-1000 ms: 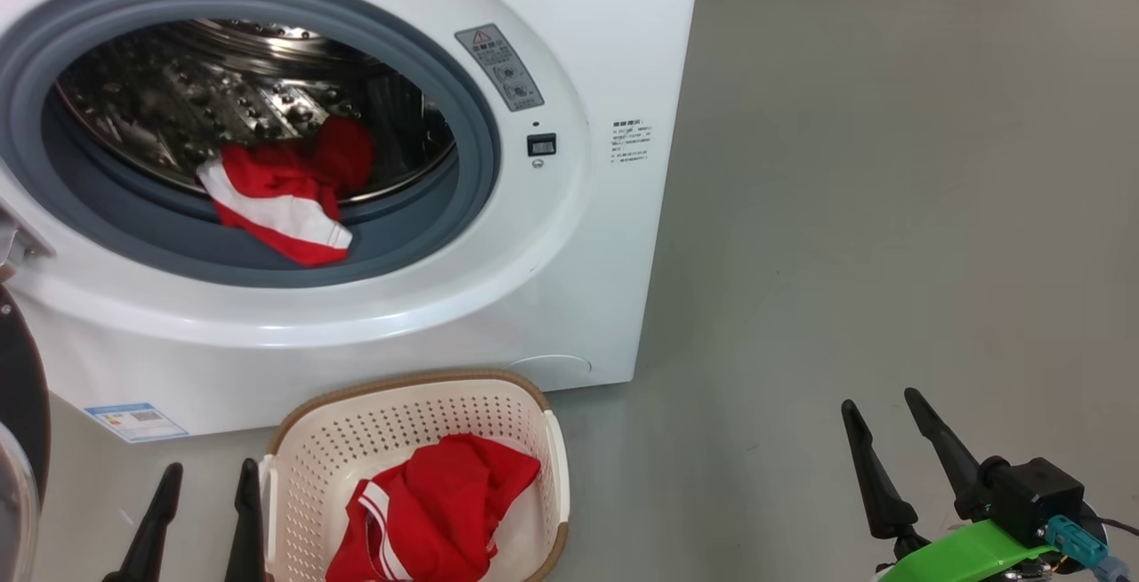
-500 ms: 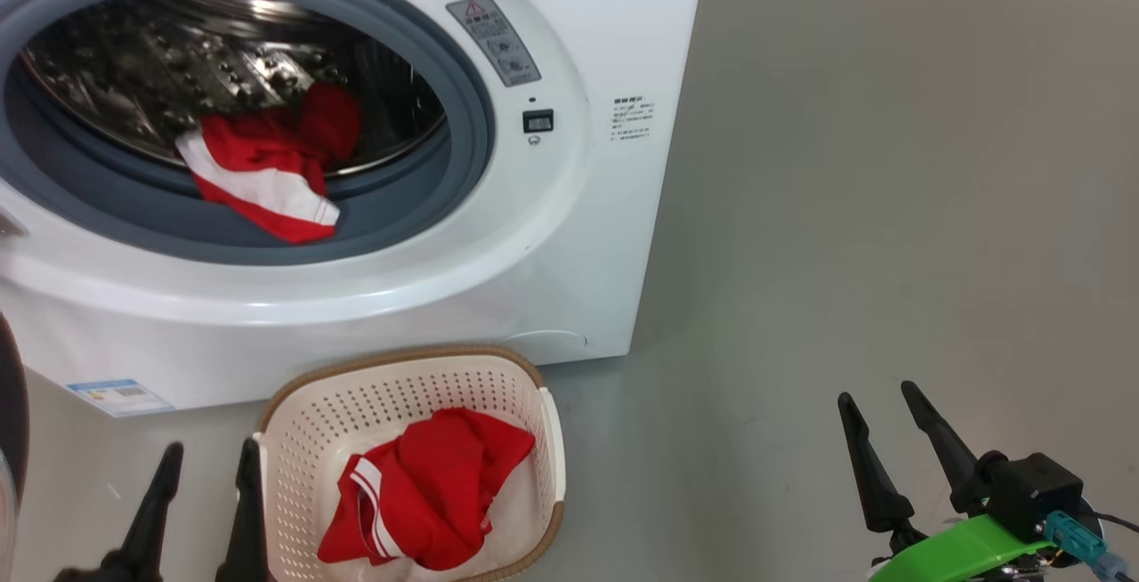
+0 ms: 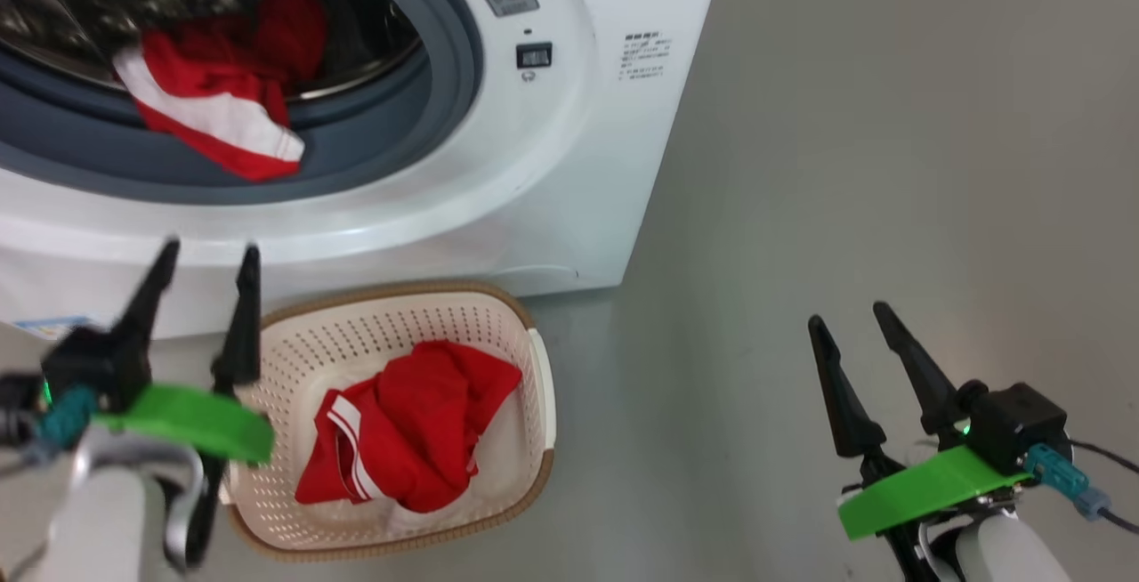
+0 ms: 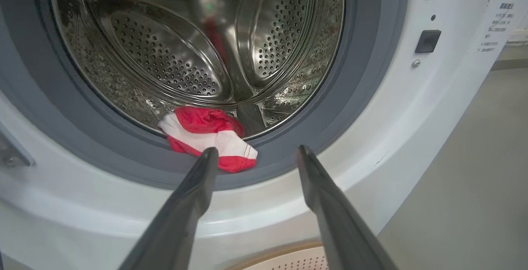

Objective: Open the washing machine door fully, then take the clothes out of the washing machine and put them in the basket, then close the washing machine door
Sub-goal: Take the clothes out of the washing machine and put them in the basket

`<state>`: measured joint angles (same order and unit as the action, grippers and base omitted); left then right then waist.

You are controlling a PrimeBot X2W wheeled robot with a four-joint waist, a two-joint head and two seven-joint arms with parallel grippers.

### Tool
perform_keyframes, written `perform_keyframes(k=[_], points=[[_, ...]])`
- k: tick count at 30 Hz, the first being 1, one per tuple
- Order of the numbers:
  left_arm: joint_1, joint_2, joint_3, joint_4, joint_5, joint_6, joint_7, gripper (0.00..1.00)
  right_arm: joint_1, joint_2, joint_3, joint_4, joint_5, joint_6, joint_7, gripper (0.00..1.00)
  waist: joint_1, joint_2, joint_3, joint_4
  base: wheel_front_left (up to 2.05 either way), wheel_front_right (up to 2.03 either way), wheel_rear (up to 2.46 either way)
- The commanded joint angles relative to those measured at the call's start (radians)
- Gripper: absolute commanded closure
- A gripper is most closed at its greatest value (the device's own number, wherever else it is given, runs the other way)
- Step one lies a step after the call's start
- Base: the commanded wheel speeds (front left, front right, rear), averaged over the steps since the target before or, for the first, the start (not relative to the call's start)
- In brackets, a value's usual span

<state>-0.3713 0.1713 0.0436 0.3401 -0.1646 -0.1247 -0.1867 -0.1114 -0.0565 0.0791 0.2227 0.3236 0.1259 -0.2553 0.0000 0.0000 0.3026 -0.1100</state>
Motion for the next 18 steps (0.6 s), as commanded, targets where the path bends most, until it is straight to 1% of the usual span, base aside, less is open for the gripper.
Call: perform_keyframes(k=[1, 4, 11, 18], points=[[-0.029, 0.035, 0.03, -0.017, 0.013, -0.001, 0.0, 0.0, -0.022, -0.003, 0.024, -0.026, -0.006, 0.005, -0.006, 0.0, 0.0, 0.0, 0.05, -0.009, 0.0, 0.0, 0.0], [-0.136, 0.058, 0.011, 0.046, 0.046, 0.018, 0.042, 0.0, -0.046, 0.002, 0.029, -0.027, -0.006, 0.005, -0.006, 0.0, 0.0, 0.0, 0.082, -0.019, 0.0, 0.0, 0.0], [-0.348, 0.089, -0.041, 0.192, 0.109, 0.048, 0.128, 0.0, -0.077, 0.006, 0.035, -0.03, 0.002, 0.005, -0.006, 0.0, 0.0, 0.0, 0.124, -0.039, 0.0, 0.0, 0.0], [-0.53, 0.114, -0.078, 0.342, 0.154, 0.073, 0.173, 0.0, -0.098, 0.006, 0.052, -0.038, 0.03, 0.005, -0.006, 0.0, 0.0, 0.0, 0.16, -0.057, 0.0, 0.0, 0.0]])
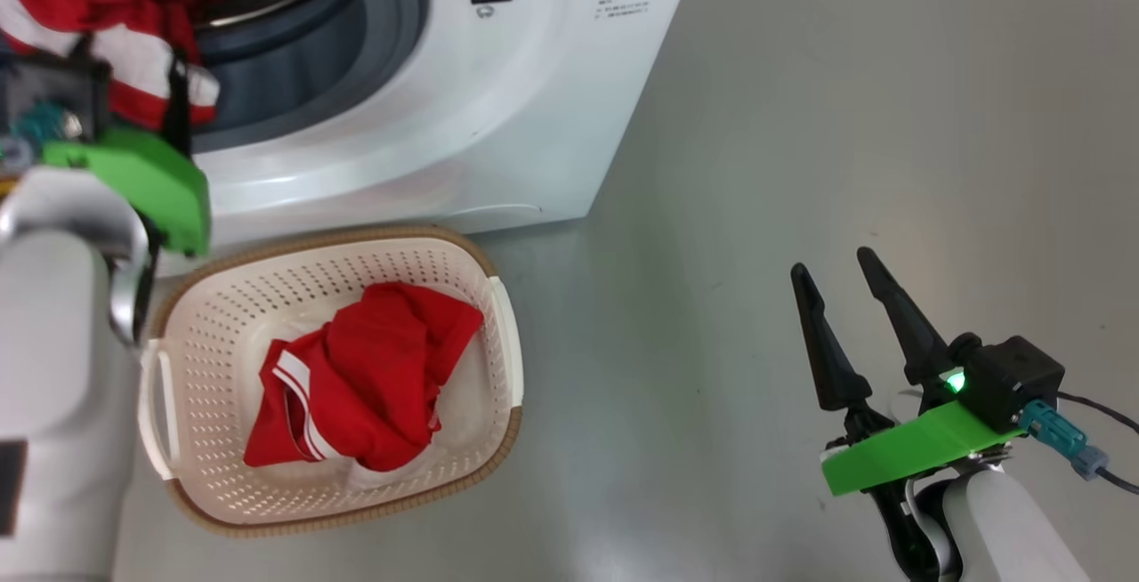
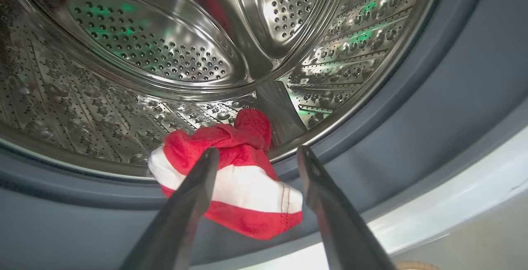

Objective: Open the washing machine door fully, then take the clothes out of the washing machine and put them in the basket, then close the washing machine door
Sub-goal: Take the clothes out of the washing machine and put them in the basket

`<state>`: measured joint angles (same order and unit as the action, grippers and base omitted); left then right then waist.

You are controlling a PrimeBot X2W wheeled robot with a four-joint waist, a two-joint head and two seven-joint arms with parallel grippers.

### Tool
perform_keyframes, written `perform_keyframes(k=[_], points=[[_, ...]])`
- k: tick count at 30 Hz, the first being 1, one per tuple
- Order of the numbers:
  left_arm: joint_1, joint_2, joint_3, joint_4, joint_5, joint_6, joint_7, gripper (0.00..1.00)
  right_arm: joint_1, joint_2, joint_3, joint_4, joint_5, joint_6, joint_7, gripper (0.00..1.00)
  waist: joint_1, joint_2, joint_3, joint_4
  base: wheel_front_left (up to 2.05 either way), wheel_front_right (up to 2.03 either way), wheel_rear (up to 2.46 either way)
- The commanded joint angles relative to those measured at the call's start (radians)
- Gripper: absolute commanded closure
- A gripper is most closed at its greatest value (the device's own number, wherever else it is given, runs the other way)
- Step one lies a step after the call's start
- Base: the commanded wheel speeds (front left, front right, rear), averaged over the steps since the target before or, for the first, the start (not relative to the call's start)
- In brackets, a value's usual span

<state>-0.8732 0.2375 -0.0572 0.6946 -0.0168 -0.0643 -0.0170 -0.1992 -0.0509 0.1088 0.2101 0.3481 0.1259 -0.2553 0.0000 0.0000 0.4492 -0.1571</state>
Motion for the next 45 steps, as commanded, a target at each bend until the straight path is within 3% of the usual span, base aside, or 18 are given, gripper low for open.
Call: perform_keyframes(k=[1, 16, 28, 29, 31, 33, 34, 45], points=[[-0.051, 0.053, 0.019, 0.008, 0.014, 0.02, 0.006, 0.0, -0.013, 0.0, 0.024, -0.027, 0.009, 0.005, -0.006, 0.0, 0.0, 0.0, 0.019, -0.013, 0.0, 0.0, 0.0], [-0.317, 0.12, -0.032, 0.344, 0.079, 0.104, -0.021, 0.0, -0.061, 0.001, 0.053, -0.034, 0.04, 0.005, -0.006, 0.0, 0.0, 0.0, 0.092, -0.057, 0.0, 0.0, 0.0], [-0.406, 0.159, -0.051, 0.501, 0.076, 0.103, -0.051, 0.0, -0.073, 0.001, 0.064, -0.045, 0.052, 0.005, -0.006, 0.0, 0.0, 0.0, 0.12, -0.085, 0.0, 0.0, 0.0], [-0.411, 0.163, -0.053, 0.51, 0.076, 0.103, -0.056, 0.05, -0.074, 0.001, 0.065, -0.045, 0.053, 0.005, -0.006, 0.0, 0.0, 0.0, 0.121, -0.088, 0.0, 0.0, 0.0], [-0.419, 0.167, -0.055, 0.525, 0.073, 0.102, -0.063, 0.52, -0.075, 0.001, 0.066, -0.046, 0.054, 0.005, -0.006, 0.0, 0.0, 0.0, 0.122, -0.091, 0.0, 0.0, 0.0], [-0.426, 0.168, -0.056, 0.536, 0.067, 0.101, -0.07, 0.78, -0.076, 0.001, 0.064, -0.046, 0.054, 0.005, -0.006, 0.0, 0.0, 0.0, 0.122, -0.093, 0.0, 0.0, 0.0], [-0.429, 0.169, -0.056, 0.541, 0.064, 0.099, -0.075, 1.0, -0.077, 0.001, 0.063, -0.046, 0.055, 0.005, -0.006, 0.0, 0.0, 0.0, 0.122, -0.093, 0.0, 0.0, 0.0], [-0.409, 0.113, -0.011, 0.563, -0.026, 0.064, -0.197, 1.0, -0.077, 0.001, 0.047, -0.04, 0.046, 0.005, -0.006, 0.0, 0.0, 0.0, 0.1, -0.065, 0.0, 0.0, 0.0]])
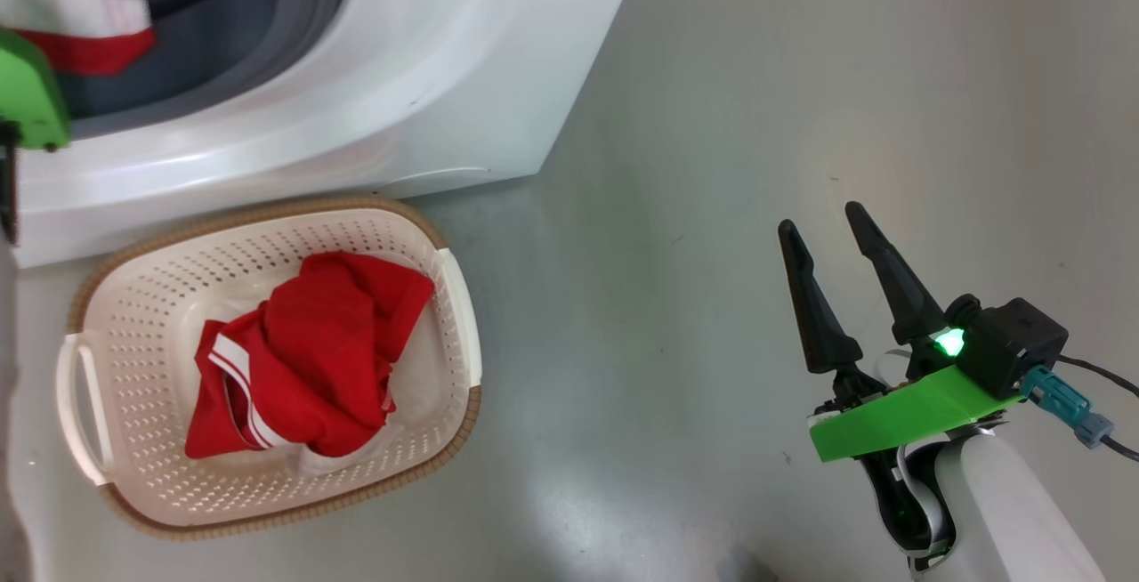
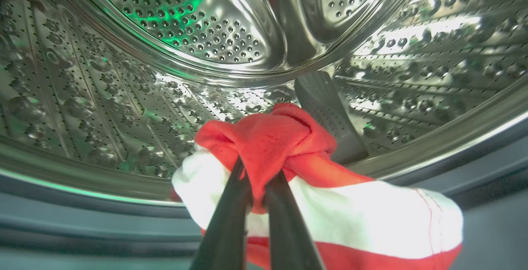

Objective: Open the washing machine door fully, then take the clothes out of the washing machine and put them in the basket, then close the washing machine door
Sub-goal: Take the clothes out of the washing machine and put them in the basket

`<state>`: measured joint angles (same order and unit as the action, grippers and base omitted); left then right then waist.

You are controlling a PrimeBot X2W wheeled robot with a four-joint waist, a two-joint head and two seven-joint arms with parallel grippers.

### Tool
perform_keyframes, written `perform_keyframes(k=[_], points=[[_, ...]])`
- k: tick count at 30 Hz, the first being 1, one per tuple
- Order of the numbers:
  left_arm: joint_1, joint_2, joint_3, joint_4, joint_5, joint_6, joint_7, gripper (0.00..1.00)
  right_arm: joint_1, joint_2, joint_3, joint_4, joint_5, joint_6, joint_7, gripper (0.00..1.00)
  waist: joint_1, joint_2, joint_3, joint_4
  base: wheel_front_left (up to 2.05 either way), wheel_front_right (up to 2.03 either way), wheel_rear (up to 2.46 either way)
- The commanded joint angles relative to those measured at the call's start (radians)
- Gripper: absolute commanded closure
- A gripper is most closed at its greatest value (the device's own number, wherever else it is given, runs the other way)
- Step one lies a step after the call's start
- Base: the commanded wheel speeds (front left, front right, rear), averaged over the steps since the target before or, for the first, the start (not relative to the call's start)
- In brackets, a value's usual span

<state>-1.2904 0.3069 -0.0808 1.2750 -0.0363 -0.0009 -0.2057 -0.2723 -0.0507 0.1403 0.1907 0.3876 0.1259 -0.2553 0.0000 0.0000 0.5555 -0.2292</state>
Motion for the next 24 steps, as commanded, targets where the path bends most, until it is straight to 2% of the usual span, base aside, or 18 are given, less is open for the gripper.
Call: perform_keyframes(k=[1, 2, 7, 12, 24], points=[[0.015, 0.033, 0.027, -0.021, -0.028, -0.016, -0.021, 1.0, -0.003, 0.0, 0.013, -0.02, 0.005, 0.005, -0.006, 0.0, 0.0, 0.0, -0.012, 0.011, 0.0, 0.0, 0.0], [0.022, 0.022, 0.043, -0.023, -0.051, -0.034, -0.031, 1.0, -0.002, 0.0, 0.01, -0.019, 0.002, 0.005, -0.006, 0.0, 0.0, 0.0, -0.017, 0.016, 0.0, 0.0, 0.0], [0.071, -0.001, 0.059, -0.088, -0.086, -0.066, -0.054, 1.0, 0.005, 0.0, 0.0, -0.014, -0.013, 0.005, -0.006, 0.0, 0.0, 0.0, -0.041, 0.039, 0.0, 0.0, 0.0], [0.176, -0.035, 0.099, -0.282, -0.134, -0.092, -0.056, 1.0, 0.019, 0.0, -0.013, -0.016, -0.027, 0.005, -0.006, 0.0, 0.0, 0.0, -0.065, 0.061, 0.0, 0.0, 0.0], [0.496, -0.108, 0.173, -0.686, -0.162, -0.117, -0.056, 1.0, 0.072, 0.0, -0.03, -0.02, -0.051, 0.005, -0.006, 0.0, 0.0, 0.0, -0.133, 0.093, 0.0, 0.0, 0.0]])
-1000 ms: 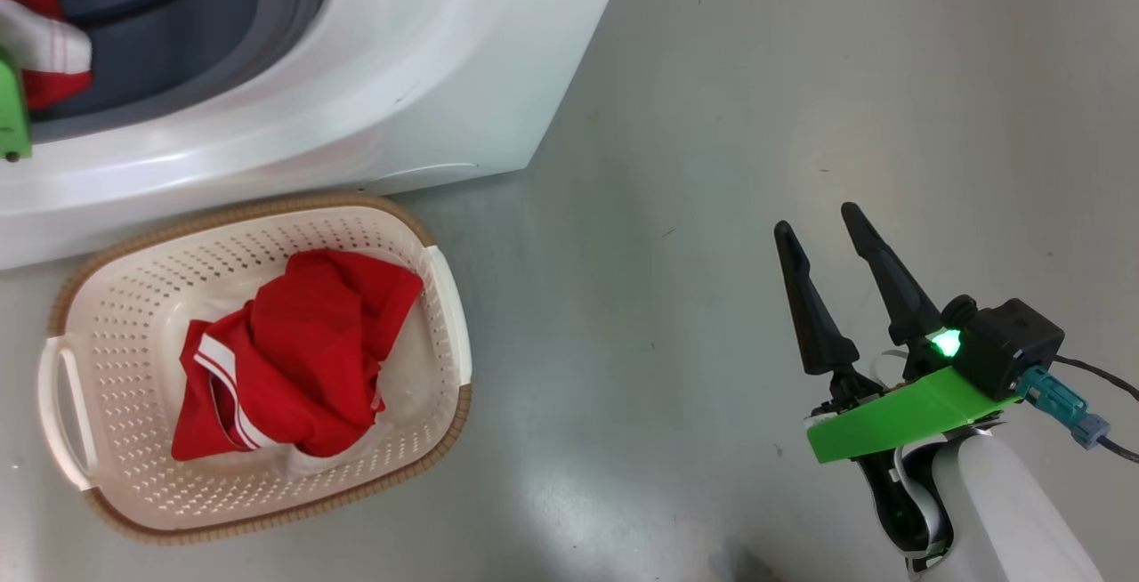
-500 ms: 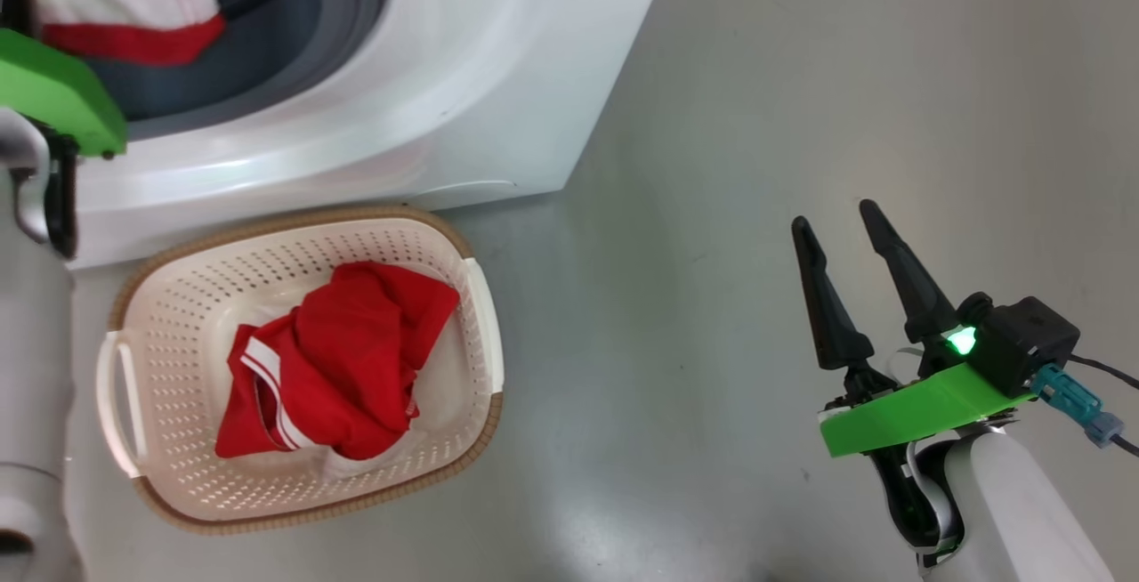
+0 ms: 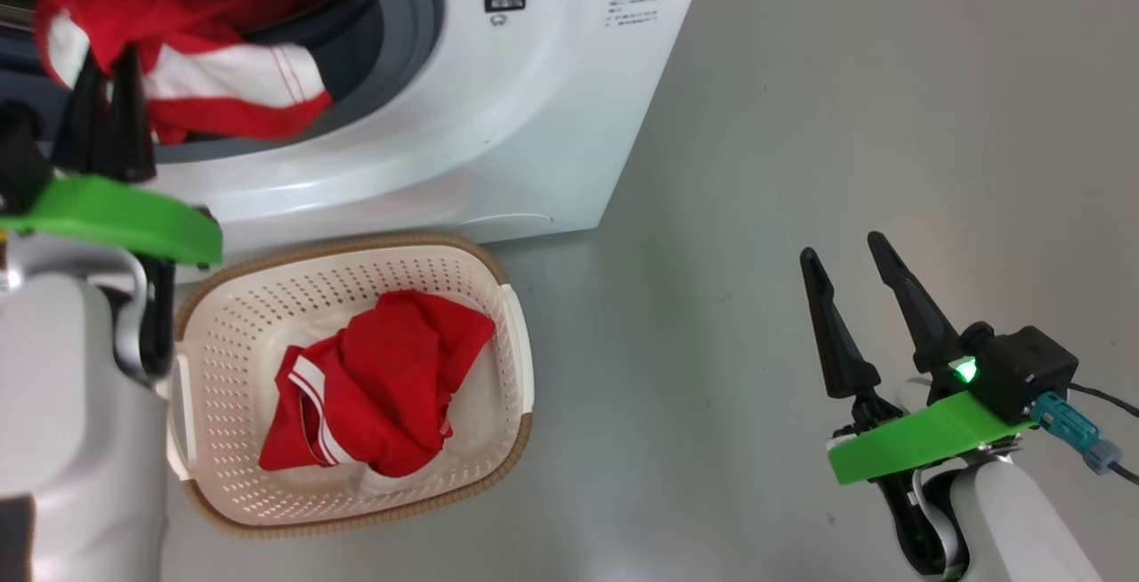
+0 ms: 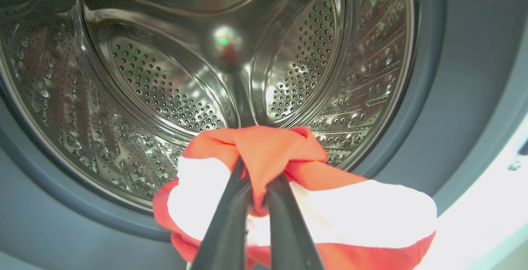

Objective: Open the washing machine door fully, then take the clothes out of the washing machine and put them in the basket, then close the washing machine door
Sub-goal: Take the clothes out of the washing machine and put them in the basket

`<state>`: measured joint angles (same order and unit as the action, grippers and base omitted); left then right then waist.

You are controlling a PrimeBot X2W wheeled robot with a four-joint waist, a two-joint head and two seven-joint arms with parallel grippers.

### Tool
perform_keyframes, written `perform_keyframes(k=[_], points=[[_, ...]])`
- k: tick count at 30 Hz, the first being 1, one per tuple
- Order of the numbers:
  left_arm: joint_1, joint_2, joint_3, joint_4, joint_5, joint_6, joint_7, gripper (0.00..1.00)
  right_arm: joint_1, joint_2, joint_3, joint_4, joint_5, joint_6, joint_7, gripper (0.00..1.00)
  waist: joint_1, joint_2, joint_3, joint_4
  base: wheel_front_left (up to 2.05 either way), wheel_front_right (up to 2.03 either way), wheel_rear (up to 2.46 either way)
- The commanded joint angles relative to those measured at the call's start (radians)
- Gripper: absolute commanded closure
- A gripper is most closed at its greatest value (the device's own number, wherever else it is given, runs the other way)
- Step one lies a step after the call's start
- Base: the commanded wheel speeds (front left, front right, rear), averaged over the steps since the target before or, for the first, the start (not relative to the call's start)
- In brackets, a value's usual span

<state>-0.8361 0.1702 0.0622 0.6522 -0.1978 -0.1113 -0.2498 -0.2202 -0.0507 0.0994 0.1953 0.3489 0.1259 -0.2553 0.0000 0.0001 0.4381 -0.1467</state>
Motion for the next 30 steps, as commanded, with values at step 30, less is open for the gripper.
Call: perform_keyframes(k=[30], points=[[0.523, -0.062, 0.077, -0.768, -0.003, 0.011, 0.007, 1.0, 0.048, 0.0, 0.012, -0.023, -0.028, 0.005, -0.006, 0.0, 0.0, -0.0001, -0.033, 0.043, 0.0, 0.0, 0.0]])
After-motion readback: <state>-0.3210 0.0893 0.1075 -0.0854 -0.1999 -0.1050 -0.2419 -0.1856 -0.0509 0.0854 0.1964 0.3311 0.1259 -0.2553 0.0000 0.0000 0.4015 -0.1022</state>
